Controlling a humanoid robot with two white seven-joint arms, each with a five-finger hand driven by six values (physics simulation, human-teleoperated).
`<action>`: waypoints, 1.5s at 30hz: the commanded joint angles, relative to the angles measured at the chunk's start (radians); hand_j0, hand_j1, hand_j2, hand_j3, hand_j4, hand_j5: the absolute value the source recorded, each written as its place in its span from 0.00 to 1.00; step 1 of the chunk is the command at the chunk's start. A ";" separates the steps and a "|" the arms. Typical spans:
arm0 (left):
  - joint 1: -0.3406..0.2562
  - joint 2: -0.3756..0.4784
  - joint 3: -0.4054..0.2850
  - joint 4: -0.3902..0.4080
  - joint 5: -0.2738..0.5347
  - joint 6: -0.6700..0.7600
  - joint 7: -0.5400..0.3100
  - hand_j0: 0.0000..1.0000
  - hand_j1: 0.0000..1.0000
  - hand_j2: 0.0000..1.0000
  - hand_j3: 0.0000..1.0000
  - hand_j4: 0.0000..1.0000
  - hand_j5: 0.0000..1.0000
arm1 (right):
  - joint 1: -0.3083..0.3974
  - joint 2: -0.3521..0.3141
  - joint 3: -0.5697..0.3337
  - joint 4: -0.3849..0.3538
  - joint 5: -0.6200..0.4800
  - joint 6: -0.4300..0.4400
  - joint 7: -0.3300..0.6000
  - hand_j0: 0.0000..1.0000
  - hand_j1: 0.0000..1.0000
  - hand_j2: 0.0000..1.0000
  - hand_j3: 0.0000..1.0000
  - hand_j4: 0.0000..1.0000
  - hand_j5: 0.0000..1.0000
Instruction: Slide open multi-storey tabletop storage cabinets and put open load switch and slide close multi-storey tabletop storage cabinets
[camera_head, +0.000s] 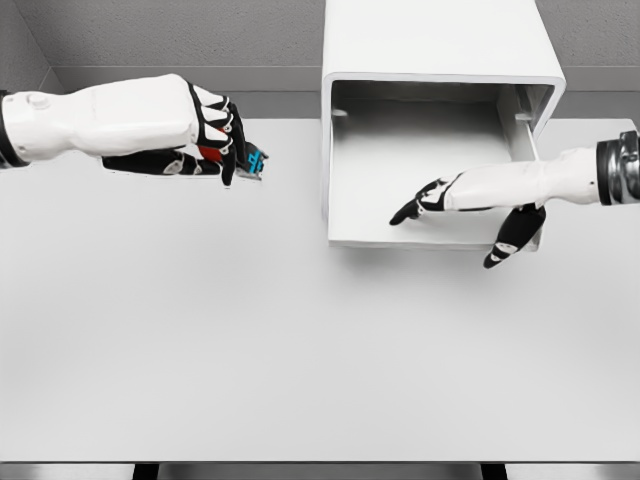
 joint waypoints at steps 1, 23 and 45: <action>-0.002 -0.002 0.001 -0.001 0.016 0.003 0.001 0.36 0.36 0.36 0.36 0.36 0.36 | 0.002 -0.002 0.006 -0.004 0.010 -0.053 0.002 1.00 1.00 1.00 1.00 1.00 1.00; -0.092 -0.338 -0.063 -0.012 -0.078 0.003 0.001 0.36 0.36 0.36 0.36 0.36 0.36 | 0.008 -0.055 0.003 -0.012 -0.001 -0.196 0.002 1.00 1.00 1.00 1.00 1.00 1.00; -0.129 -0.464 -0.155 0.215 -0.251 0.003 0.001 0.59 0.59 0.59 0.59 0.59 0.59 | 0.017 -0.112 0.006 -0.024 -0.009 -0.196 0.002 1.00 1.00 1.00 1.00 1.00 1.00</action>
